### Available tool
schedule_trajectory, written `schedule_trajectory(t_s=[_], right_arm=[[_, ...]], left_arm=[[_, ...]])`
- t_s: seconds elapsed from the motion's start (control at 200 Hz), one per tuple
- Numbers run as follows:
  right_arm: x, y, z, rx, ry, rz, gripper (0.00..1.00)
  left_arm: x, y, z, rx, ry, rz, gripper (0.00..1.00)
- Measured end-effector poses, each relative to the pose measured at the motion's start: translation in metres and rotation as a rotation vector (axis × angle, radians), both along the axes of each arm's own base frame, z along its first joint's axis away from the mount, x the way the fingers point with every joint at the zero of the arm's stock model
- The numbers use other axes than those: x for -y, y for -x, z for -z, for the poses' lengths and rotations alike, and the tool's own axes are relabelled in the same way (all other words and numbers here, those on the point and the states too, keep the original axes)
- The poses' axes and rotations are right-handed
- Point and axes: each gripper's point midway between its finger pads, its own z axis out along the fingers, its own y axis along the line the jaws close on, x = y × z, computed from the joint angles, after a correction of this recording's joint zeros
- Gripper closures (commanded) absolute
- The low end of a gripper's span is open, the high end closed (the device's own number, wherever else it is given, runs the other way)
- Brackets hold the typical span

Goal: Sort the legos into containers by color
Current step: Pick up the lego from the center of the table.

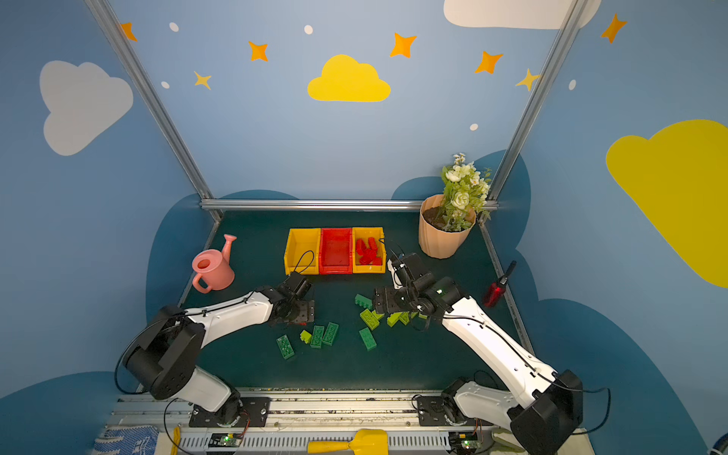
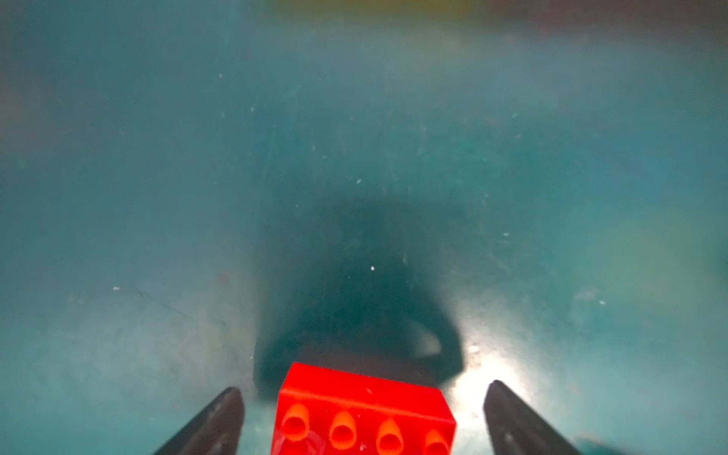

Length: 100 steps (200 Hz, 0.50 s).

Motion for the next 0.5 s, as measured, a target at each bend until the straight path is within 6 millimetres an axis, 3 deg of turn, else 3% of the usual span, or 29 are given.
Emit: schedule_trajectory(t_s=[0.215, 0.38, 0.501], right_arm=[[0.0004, -0.0004, -0.0001, 0.002, 0.002, 0.002, 0.04], [0.0008, -0.0006, 0.0001, 0.002, 0.004, 0.004, 0.04], [0.0012, -0.0009, 0.0001, 0.003, 0.005, 0.006, 0.04]], left_arm=[[-0.0022, 0.0058, 0.0083, -0.025, -0.001, -0.004, 0.25], [-0.0017, 0.0054, 0.0084, -0.024, 0.006, -0.014, 0.45], [-0.0015, 0.0047, 0.0078, -0.023, 0.010, -0.019, 0.51]])
